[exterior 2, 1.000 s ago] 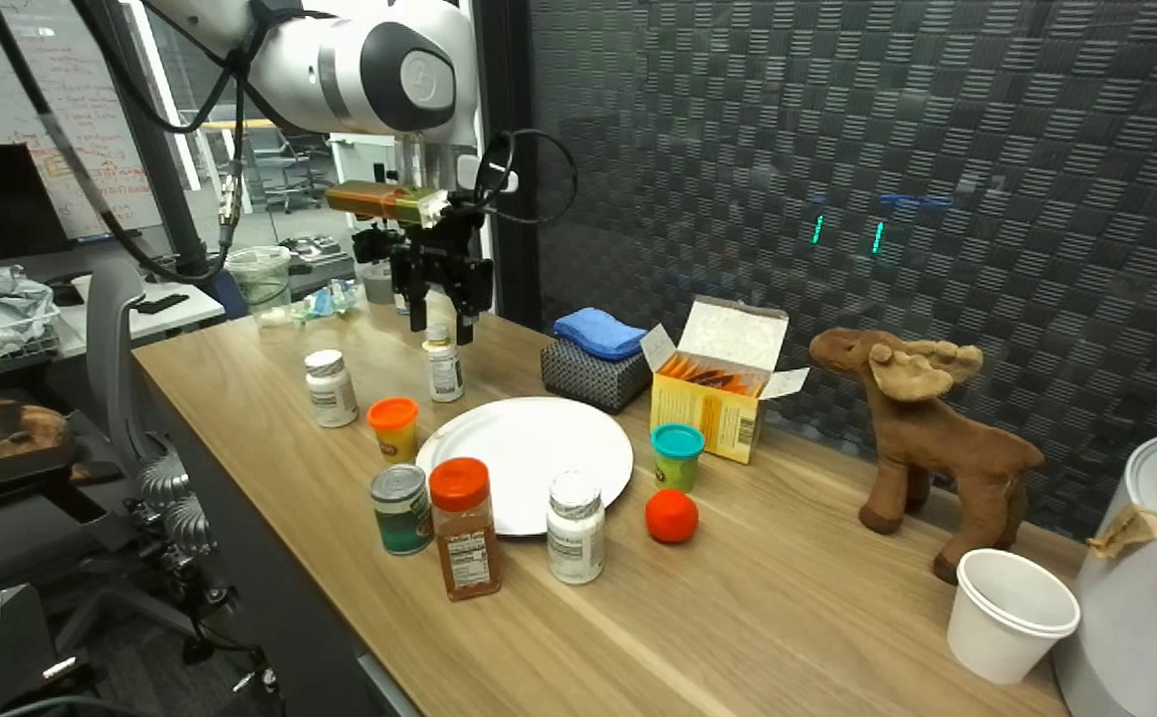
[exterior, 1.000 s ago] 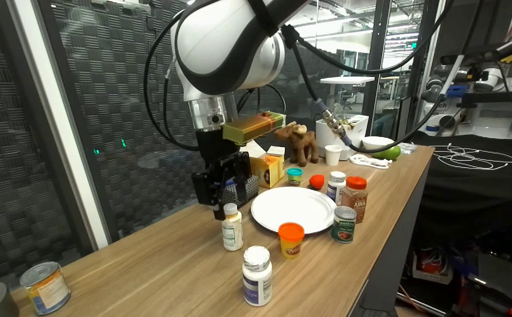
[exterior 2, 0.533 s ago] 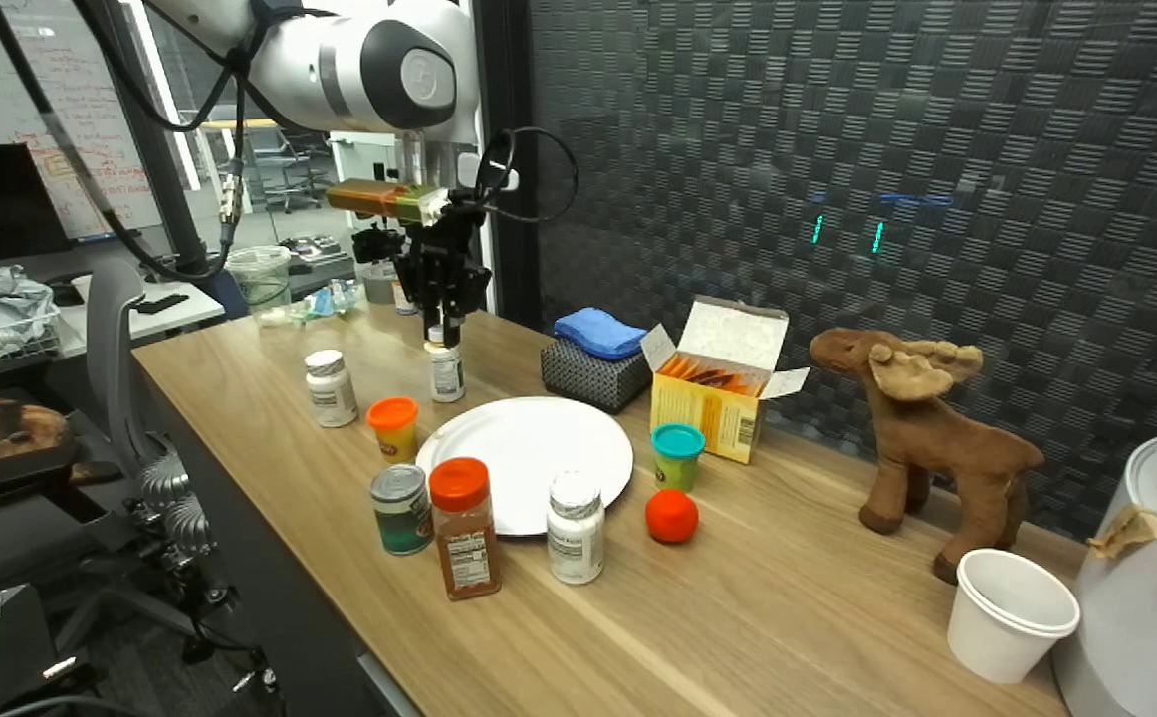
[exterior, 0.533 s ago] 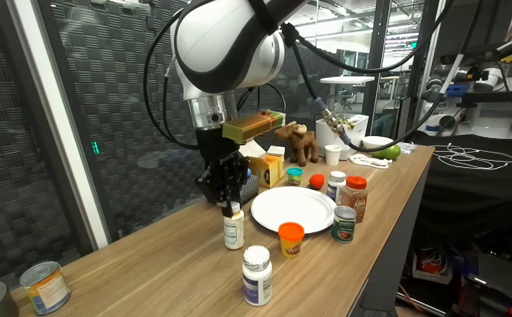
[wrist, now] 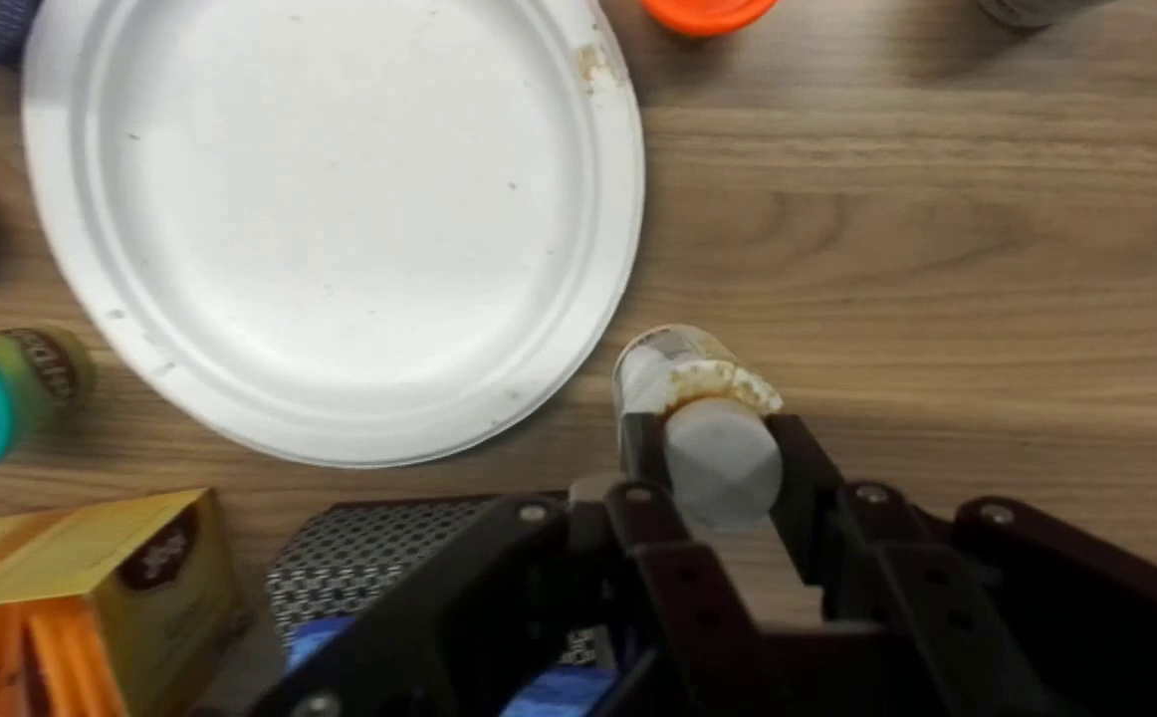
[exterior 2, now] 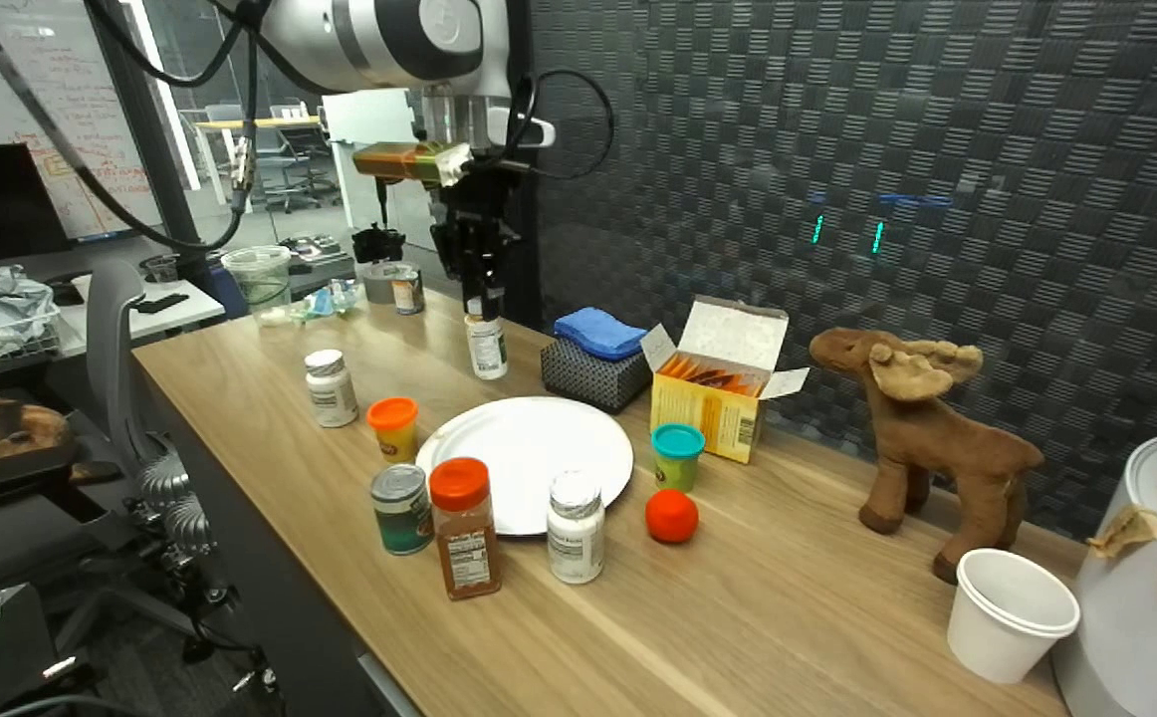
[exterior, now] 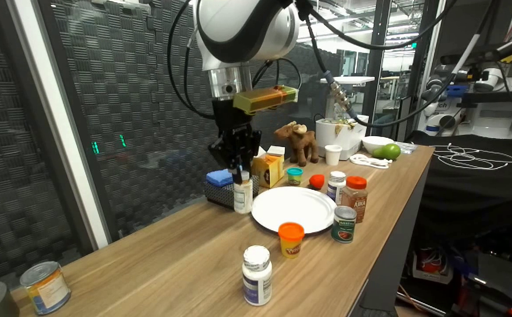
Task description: Put the objects on the table onto the tray
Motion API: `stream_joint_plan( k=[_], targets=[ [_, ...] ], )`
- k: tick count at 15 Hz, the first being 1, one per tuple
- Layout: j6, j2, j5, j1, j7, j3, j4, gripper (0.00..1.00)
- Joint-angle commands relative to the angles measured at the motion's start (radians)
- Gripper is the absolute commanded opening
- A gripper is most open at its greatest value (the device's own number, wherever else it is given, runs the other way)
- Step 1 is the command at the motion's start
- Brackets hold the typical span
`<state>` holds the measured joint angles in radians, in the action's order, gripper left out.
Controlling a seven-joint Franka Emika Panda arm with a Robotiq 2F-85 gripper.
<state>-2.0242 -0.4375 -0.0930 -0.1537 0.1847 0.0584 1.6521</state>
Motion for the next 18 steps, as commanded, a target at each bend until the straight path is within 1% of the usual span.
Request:
stream_joint_plan(
  k=[1, 4, 7, 11, 17, 18],
  targets=[
    [0.011, 0.037, -0.002, 0.029, 0.053, -0.046, 0.008, 0.08],
    [0.012, 0.001, -0.008, 0.050, 0.084, -0.079, -0.015, 0.08],
    [0.022, -0.033, -0.003, 0.065, 0.100, -0.094, -0.034, 0.08],
    [0.023, -0.057, 0.025, 0.086, 0.107, -0.095, -0.037, 0.08],
    [0.022, -0.058, 0.071, 0.116, 0.093, -0.092, -0.020, 0.08],
    [0.022, -0.060, 0.077, 0.121, 0.093, -0.093, -0.020, 0.55]
  ],
)
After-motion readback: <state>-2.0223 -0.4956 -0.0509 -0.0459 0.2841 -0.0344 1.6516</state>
